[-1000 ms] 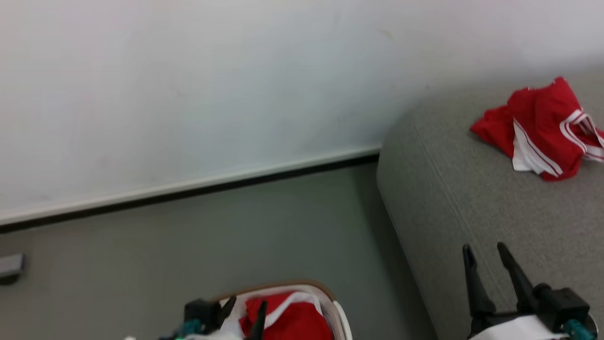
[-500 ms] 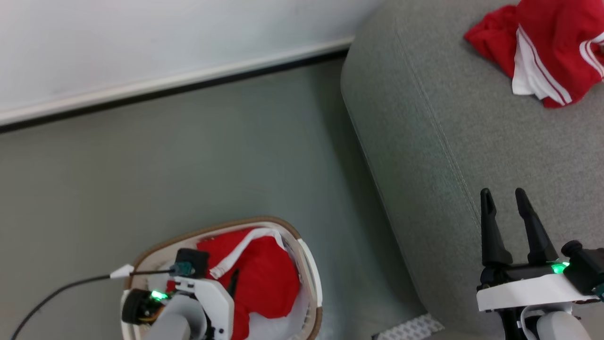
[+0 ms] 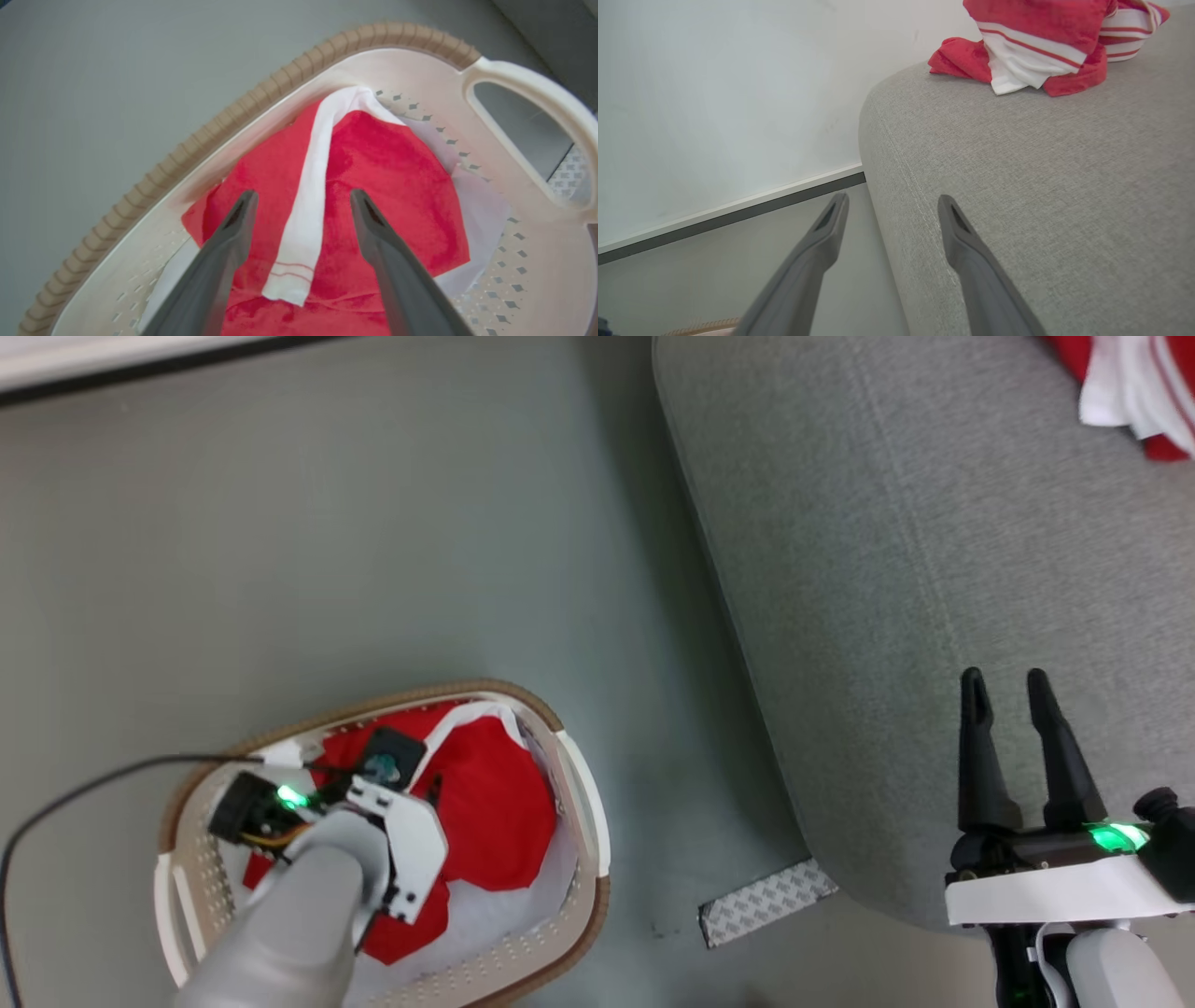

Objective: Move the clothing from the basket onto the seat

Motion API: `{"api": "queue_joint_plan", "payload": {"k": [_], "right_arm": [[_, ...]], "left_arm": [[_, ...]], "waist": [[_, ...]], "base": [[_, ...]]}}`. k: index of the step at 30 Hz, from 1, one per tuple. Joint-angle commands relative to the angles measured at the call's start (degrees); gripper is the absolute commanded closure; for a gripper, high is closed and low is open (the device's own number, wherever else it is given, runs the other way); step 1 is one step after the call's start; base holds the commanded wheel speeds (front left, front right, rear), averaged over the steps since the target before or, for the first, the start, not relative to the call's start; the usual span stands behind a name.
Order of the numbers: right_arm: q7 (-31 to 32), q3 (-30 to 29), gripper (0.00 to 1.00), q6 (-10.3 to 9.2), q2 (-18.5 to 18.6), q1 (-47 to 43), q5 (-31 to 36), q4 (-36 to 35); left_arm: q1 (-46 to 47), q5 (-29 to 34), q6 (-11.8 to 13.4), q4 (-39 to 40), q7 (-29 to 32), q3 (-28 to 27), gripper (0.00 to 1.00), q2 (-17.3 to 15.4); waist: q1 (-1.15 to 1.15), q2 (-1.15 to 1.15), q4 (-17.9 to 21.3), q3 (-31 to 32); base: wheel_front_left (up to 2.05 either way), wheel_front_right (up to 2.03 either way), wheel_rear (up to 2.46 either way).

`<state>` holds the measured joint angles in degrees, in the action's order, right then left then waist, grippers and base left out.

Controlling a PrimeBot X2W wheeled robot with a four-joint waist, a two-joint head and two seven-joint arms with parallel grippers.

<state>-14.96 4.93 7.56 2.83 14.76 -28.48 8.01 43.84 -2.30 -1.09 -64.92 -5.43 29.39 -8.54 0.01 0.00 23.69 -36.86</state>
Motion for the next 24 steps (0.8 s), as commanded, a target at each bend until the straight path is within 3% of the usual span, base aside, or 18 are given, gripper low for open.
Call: {"api": "queue_joint_plan", "payload": {"k": [1, 14, 22, 23, 24], "right_arm": [[-0.2, 0.3, 0.0, -0.15, 0.1, 0.0, -0.8, -0.6], [-0.2, 2.3, 0.0, -0.15, 0.0, 0.2, -1.9, -2.5], [-0.2, 2.0, 0.0, -0.15, 0.0, 0.5, -1.8, -4.3], [-0.2, 2.0, 0.0, -0.15, 0.0, 0.4, -1.7, -4.4], [-0.2, 1.9, 0.0, -0.15, 0.0, 0.2, -1.6, -4.6]], "left_arm": [[1.1, 1.1, 1.1, -1.1, 0.0, 0.3, 0.0, -0.8], [5.8, 3.6, 5.7, -6.3, 0.3, 3.3, 0.0, -1.1], [8.7, 5.3, 4.9, -7.7, 0.7, 6.2, 0.0, -2.2], [8.8, 5.6, 4.5, -7.8, 0.9, 6.6, 0.26, -2.4], [8.9, 5.8, 4.2, -7.9, 1.1, 7.0, 0.7, -2.6]], "waist": [[-0.01, 0.0, -0.1, -1.6], [-0.01, 0.0, 0.0, -5.1], [-0.01, 0.0, -1.7, -8.3], [-0.01, 0.0, -2.0, -8.5], [-0.01, 0.0, -2.2, -8.7]], "base": [[0.0, 0.0, 0.0], [0.0, 0.0, 0.0], [0.11, 0.11, 0.11], [0.08, 0.08, 0.08], [0.09, 0.09, 0.09]]}}
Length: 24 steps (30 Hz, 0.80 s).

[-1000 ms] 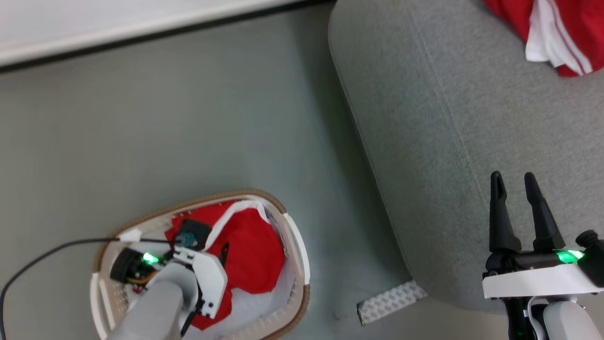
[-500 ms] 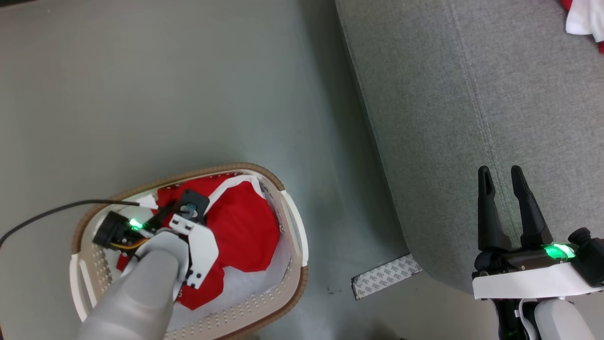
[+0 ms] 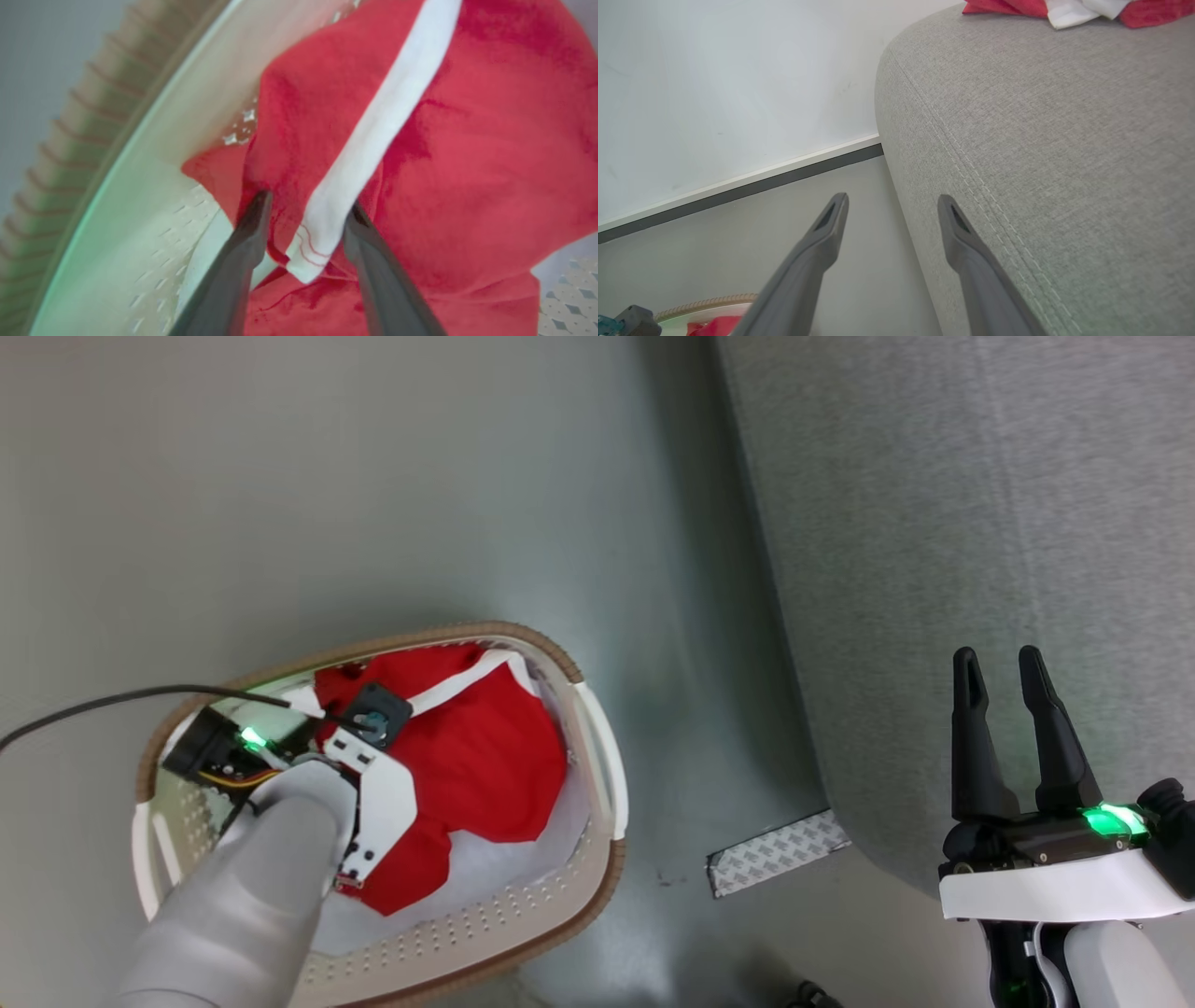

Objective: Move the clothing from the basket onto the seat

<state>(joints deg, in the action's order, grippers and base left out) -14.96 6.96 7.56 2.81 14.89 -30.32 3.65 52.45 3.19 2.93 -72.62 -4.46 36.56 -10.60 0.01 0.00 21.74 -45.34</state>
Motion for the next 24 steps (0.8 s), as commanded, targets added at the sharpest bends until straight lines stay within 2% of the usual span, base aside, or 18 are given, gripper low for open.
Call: {"api": "queue_joint_plan", "payload": {"k": [1, 2, 7, 12, 18, 24], "right_arm": [[-0.2, -0.3, 0.0, -0.15, 0.1, 0.0, 0.5, -0.3], [-0.2, -0.5, 0.0, -0.15, 0.1, -0.1, 1.0, -0.1], [-0.2, -1.9, 0.0, -0.15, 0.1, -0.2, 1.2, 0.0], [-0.2, -2.0, 0.0, -0.15, 0.1, 0.1, 1.2, 1.0], [-0.2, -2.6, 0.0, -0.15, 0.1, -1.1, 1.8, 3.0], [-0.2, -4.6, 0.0, -0.15, 0.1, -3.8, 4.8, 5.2]], "left_arm": [[0.5, 0.5, -0.4, -0.3, -0.1, 0.2, 0.97, -0.7], [0.8, 0.5, -0.7, -0.3, -0.4, 0.3, 1.0, -0.6], [1.3, -1.0, -2.2, -0.5, -2.0, 0.4, 1.0, 1.1], [-0.6, -3.2, -2.6, -0.6, -4.3, -0.7, 1.0, 2.8], [-4.8, -7.2, -3.4, -0.1, -8.6, -2.9, 1.0, 4.8], [-11.4, -11.2, -5.2, 5.8, -10.7, -4.6, 1.0, 6.6]], "waist": [[-0.01, 0.0, -0.5, -0.4], [-0.01, 0.0, -0.7, -0.5], [-0.01, 0.0, -1.8, -0.2], [-0.01, 0.0, -2.9, 2.8], [-0.01, 0.0, -4.6, 9.8], [-0.01, 0.0, -8.2, 19.8]], "base": [[0.07, 0.07, 0.07], [0.03, 0.03, 0.03], [0.0, 0.0, 0.0], [0.0, 0.0, 0.0], [0.0, 0.0, 0.0], [0.0, 0.0, 0.0]]}}
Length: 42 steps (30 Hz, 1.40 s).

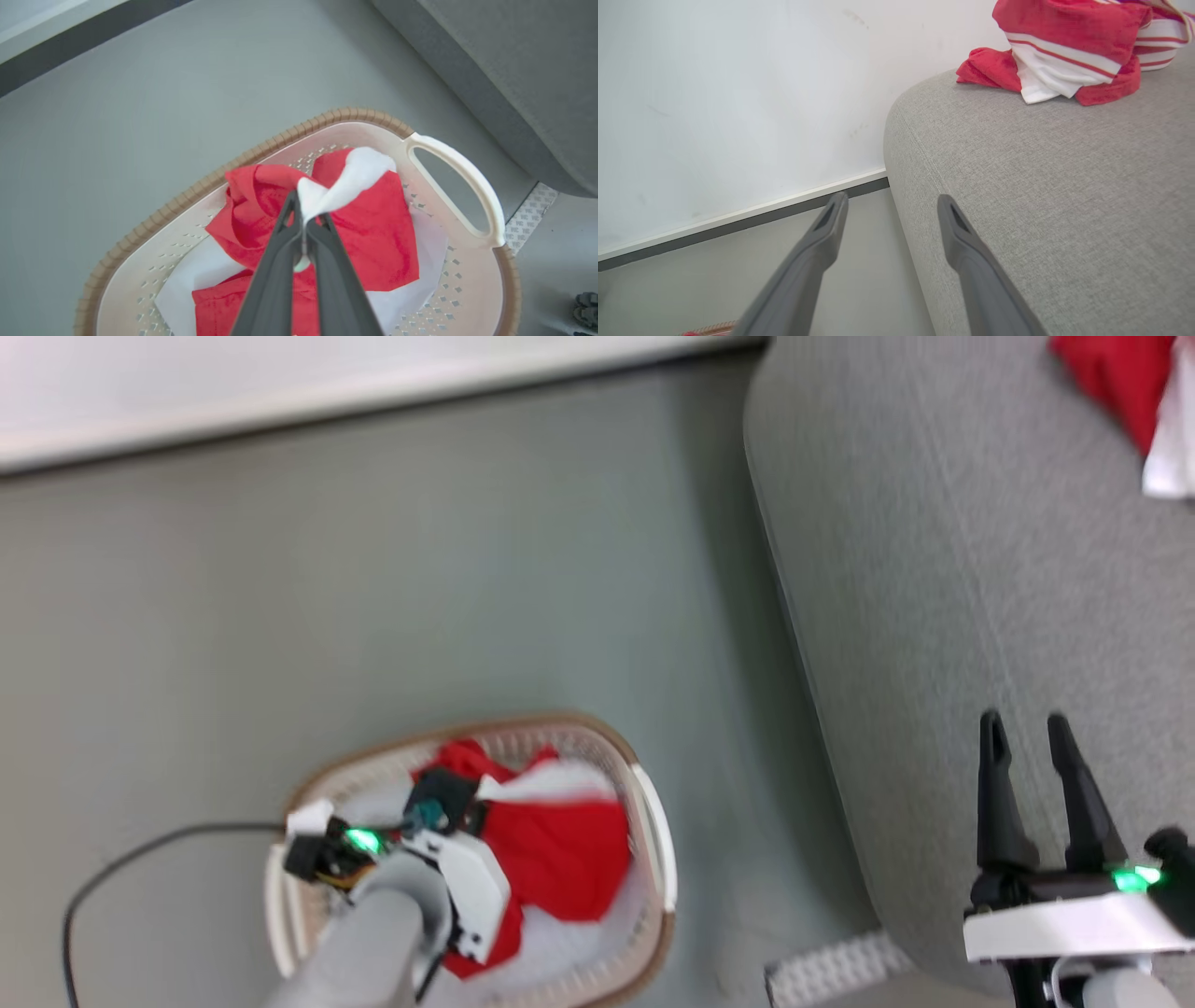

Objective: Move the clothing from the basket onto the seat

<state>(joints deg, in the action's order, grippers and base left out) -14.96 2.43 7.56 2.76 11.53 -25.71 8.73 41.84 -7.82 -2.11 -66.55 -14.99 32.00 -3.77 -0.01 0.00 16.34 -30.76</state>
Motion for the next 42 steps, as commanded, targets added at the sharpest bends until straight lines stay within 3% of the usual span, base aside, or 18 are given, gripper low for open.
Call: {"api": "queue_joint_plan", "payload": {"k": [1, 4, 13, 19, 23, 29, 37, 42], "right_arm": [[-0.2, -0.4, 0.0, -0.15, 0.1, -1.1, 0.5, 0.4], [-0.2, -1.5, 0.0, -0.15, 0.2, -3.6, 1.7, 1.6], [-0.1, -2.8, 0.0, -0.15, 1.6, -10.9, 3.1, 4.6], [0.6, -3.2, 0.0, -0.15, 1.8, -13.3, 3.0, 3.9], [1.2, -2.7, 0.0, -0.14, 1.8, -14.1, 3.4, 3.3], [1.4, -1.7, 0.0, -0.14, 2.1, -15.0, 4.4, 2.7], [1.2, 0.3, 0.0, -0.15, 2.8, -15.8, 5.5, 2.9], [1.7, 4.7, 0.0, -0.14, 3.7, -14.8, 5.5, 2.2]], "left_arm": [[-2.1, -0.8, -0.1, 1.6, -0.2, -0.3, 1.0, 0.0], [-7.5, -2.8, -0.7, 8.7, -0.2, -0.9, 1.0, 0.5], [-24.1, -5.5, 1.0, 29.1, -0.2, -4.1, 1.0, 0.0], [-31.7, -5.6, 2.5, 43.9, -0.2, -7.5, 1.0, -1.5], [-34.2, -5.7, 2.2, 51.8, -0.2, -9.8, 1.0, -1.5], [-36.8, -5.6, 1.3, 59.0, -0.2, -13.1, 1.0, -1.0], [-40.6, -5.8, 0.7, 61.9, -0.2, -17.2, 1.0, -0.6], [-40.8, -4.9, 0.2, 63.3, -0.2, -18.4, 1.0, -0.6]], "waist": [[0.01, 0.0, -3.4, 7.1], [0.01, 0.0, -5.4, 13.2], [0.01, 0.0, -10.5, 28.6], [0.01, 0.0, -12.8, 32.5], [0.01, 0.0, -13.8, 34.0], [0.01, 0.0, -14.3, 36.3], [0.01, 0.0, -13.5, 40.9], [0.01, 0.0, -13.6, 41.2]], "base": [[0.0, 0.0, 0.0], [0.0, 0.0, 0.0], [0.0, 0.0, 0.0], [0.0, 0.0, 0.0], [0.0, 0.0, 0.0], [0.0, 0.0, 0.0], [0.0, 0.0, 0.0], [0.0, 0.0, 0.0]]}}
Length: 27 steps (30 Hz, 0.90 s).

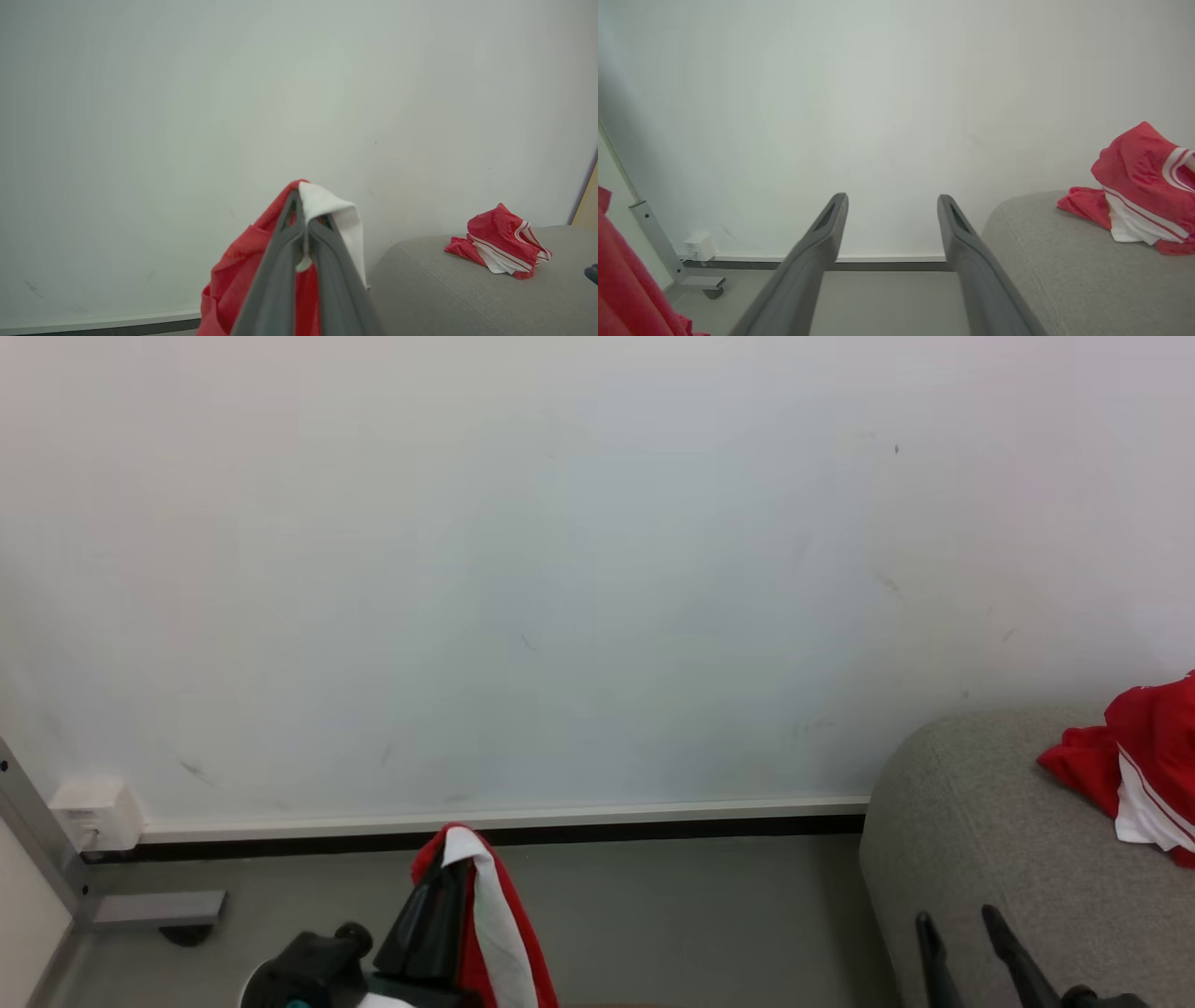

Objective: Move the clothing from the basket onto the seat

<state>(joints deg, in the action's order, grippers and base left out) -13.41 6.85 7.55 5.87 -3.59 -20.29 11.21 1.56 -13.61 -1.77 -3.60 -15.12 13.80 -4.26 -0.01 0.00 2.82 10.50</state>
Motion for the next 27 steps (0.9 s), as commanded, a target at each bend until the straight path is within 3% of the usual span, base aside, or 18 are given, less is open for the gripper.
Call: {"api": "queue_joint_plan", "payload": {"k": [1, 16, 22, 27], "right_arm": [[0.3, 1.6, 0.0, -0.13, 0.9, 0.6, -0.3, -0.5], [5.4, 24.8, 0.0, -0.13, 6.2, 10.2, -6.7, -8.2], [6.8, 34.7, 0.0, -0.13, 7.1, 16.3, -9.6, -6.1], [6.2, 38.2, 0.0, -0.13, 7.1, 20.1, -10.4, -2.2]], "left_arm": [[-0.5, 1.0, -0.3, 0.6, 0.0, -0.2, 1.0, -0.1], [4.7, 0.2, -2.8, 1.9, 1.3, 3.8, 1.0, 0.2], [7.2, -0.6, -3.2, 2.7, 2.6, 6.7, 1.0, 0.7], [8.4, -1.4, -3.4, 3.6, 3.5, 8.9, 1.0, 0.9]], "waist": [[0.01, 0.0, -0.2, 0.0], [0.01, 0.0, -1.9, -2.4], [0.01, 0.0, -2.9, -2.8], [0.01, 0.0, -3.4, -3.0]], "base": [[0.0, 0.0, 0.0], [0.0, 0.0, 0.0], [0.0, 0.0, 0.0], [0.0, 0.0, 0.0]]}}
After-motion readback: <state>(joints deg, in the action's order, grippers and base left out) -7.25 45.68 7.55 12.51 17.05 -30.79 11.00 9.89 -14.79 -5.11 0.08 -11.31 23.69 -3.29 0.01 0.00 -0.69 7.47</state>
